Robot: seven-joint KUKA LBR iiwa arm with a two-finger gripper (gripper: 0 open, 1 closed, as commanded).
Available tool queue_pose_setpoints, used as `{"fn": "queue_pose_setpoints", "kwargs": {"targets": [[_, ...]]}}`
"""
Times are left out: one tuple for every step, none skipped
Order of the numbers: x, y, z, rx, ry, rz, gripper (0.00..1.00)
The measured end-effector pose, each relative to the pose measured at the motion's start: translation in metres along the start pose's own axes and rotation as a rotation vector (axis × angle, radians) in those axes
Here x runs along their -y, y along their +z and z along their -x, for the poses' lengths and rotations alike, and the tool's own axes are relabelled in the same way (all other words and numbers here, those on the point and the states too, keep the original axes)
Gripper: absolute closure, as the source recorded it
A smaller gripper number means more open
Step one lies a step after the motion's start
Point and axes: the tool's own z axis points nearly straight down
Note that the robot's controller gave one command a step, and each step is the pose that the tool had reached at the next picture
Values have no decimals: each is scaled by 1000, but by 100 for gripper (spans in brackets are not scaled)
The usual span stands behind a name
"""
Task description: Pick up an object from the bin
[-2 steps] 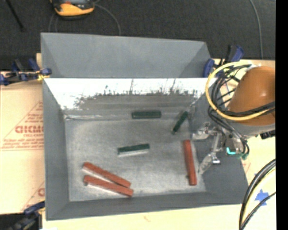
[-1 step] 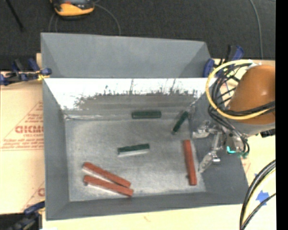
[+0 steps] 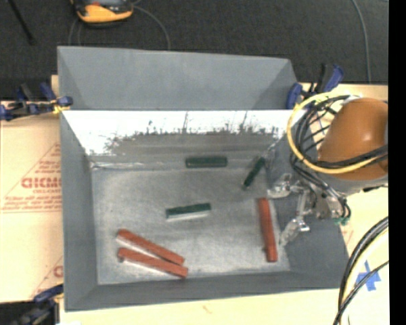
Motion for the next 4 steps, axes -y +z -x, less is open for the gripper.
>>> {"fn": "queue_pose_setpoints", "kwargs": {"targets": [[5, 33, 3, -8, -342, 4, 0], [-4, 72, -8, -4, -315, 1, 100], [-4, 72, -8, -4, -316, 1, 100], [0, -65, -5, -5, -342, 4, 100]]}}
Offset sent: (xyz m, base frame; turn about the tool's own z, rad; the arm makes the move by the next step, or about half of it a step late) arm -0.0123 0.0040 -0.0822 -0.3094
